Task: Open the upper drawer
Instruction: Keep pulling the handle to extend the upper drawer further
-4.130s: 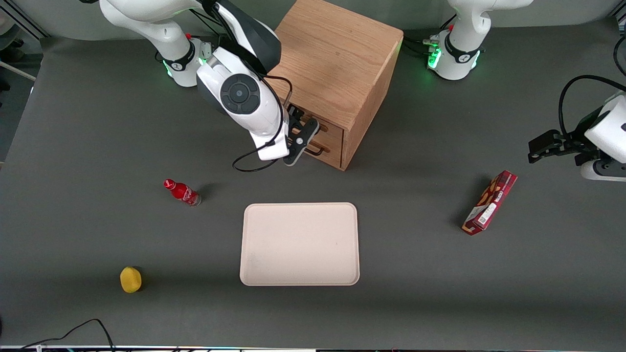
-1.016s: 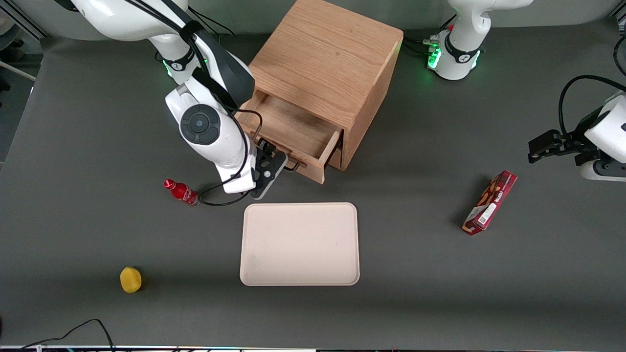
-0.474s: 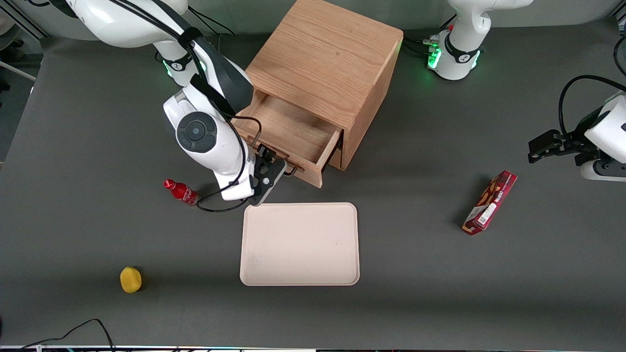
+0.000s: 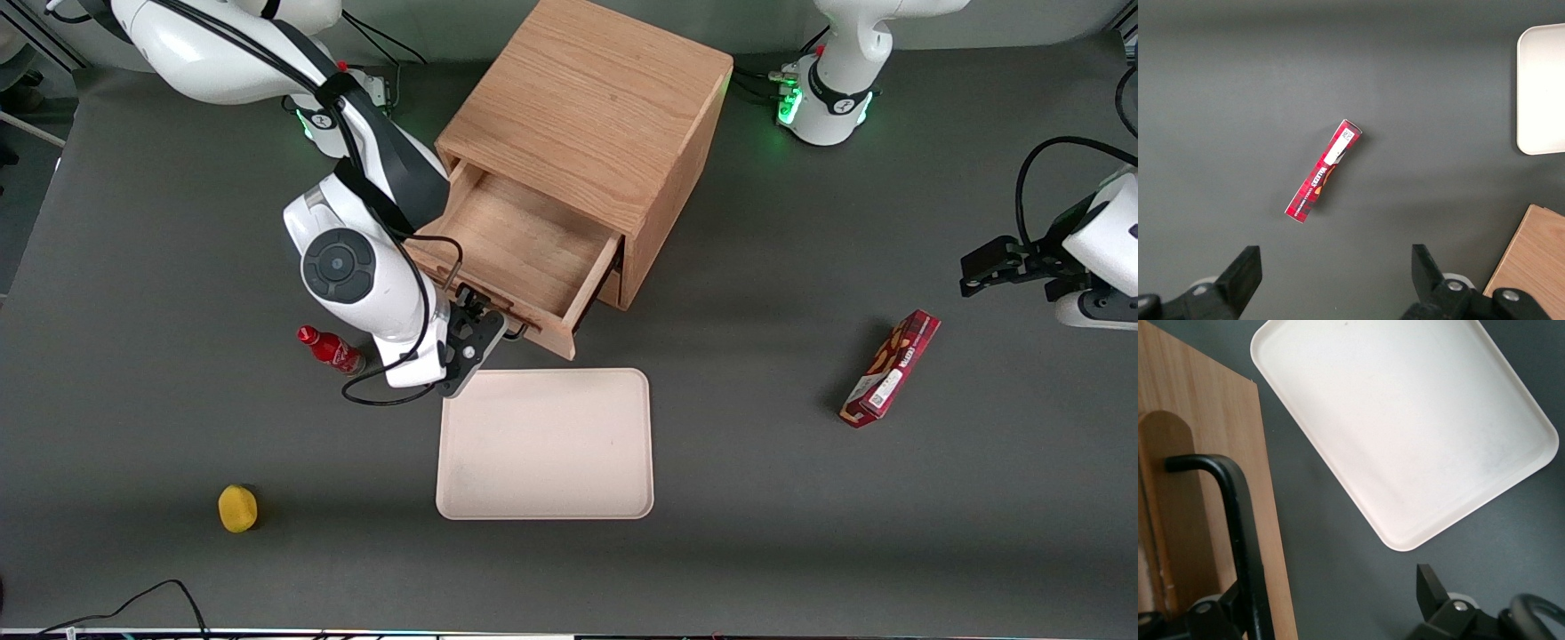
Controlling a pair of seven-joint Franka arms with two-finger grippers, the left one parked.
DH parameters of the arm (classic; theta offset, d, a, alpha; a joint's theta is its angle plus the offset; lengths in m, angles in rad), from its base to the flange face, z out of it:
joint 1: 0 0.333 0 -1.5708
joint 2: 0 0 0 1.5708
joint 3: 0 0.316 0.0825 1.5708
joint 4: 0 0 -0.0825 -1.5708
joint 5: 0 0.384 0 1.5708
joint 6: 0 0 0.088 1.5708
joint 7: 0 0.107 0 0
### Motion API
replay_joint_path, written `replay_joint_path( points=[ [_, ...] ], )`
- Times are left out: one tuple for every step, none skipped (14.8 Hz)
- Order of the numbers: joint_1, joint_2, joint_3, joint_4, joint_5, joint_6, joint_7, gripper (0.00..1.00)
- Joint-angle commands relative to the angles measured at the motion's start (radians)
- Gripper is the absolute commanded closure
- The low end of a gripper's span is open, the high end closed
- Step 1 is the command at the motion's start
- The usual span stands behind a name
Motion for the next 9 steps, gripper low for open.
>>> replay_joint_path(
  points=[
    [0.002, 0.028, -0.024, 0.043, -0.026, -0.002, -0.043, 0.00],
    [0.001, 0.028, -0.026, 0.047, -0.026, -0.002, -0.051, 0.00],
    [0.001, 0.029, -0.027, 0.051, -0.027, -0.002, -0.055, 0.00],
    [-0.001, 0.031, -0.027, 0.051, -0.027, -0.002, -0.065, 0.00],
    [-0.001, 0.031, -0.042, 0.051, -0.024, -0.002, -0.078, 0.00],
    [-0.001, 0.031, -0.059, 0.053, -0.023, -0.002, -0.080, 0.00],
    [-0.002, 0.031, -0.064, 0.053, -0.023, -0.002, -0.091, 0.00],
    [-0.002, 0.036, -0.064, 0.054, -0.024, -0.002, -0.101, 0.00],
    [-0.004, 0.043, -0.066, 0.072, -0.024, -0.002, -0.105, 0.00]
  ],
)
